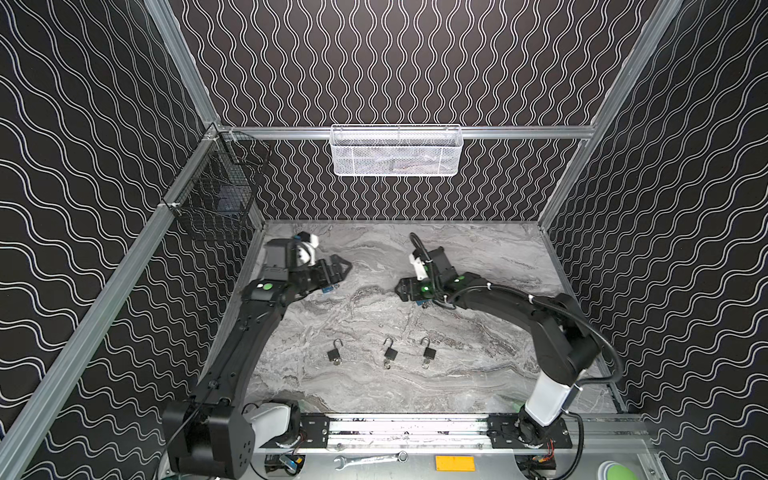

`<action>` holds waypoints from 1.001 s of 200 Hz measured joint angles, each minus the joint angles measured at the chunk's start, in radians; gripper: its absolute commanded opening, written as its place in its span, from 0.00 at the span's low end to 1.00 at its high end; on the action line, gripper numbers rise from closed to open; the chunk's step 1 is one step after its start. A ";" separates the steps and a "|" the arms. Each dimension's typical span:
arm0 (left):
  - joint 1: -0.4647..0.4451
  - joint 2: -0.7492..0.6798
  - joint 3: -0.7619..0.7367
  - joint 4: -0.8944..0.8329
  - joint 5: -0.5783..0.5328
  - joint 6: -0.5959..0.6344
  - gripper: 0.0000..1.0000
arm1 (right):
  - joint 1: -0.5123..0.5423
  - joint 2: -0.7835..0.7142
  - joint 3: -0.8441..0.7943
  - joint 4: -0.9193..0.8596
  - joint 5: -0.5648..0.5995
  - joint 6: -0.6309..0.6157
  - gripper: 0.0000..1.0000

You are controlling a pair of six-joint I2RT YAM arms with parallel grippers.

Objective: Lock with the key

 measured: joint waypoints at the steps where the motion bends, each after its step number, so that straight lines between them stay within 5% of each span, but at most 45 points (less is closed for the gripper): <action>1: -0.003 0.002 0.000 0.000 -0.002 0.000 0.99 | -0.002 -0.002 -0.002 -0.001 0.001 -0.001 0.87; 61: -0.060 0.107 -0.002 0.053 -0.021 -0.005 0.99 | -0.066 -0.008 -0.063 -0.100 0.039 -0.103 0.81; 200: -0.130 0.175 -0.049 0.126 -0.037 -0.034 0.98 | -0.036 0.208 0.132 -0.222 0.094 -0.227 0.65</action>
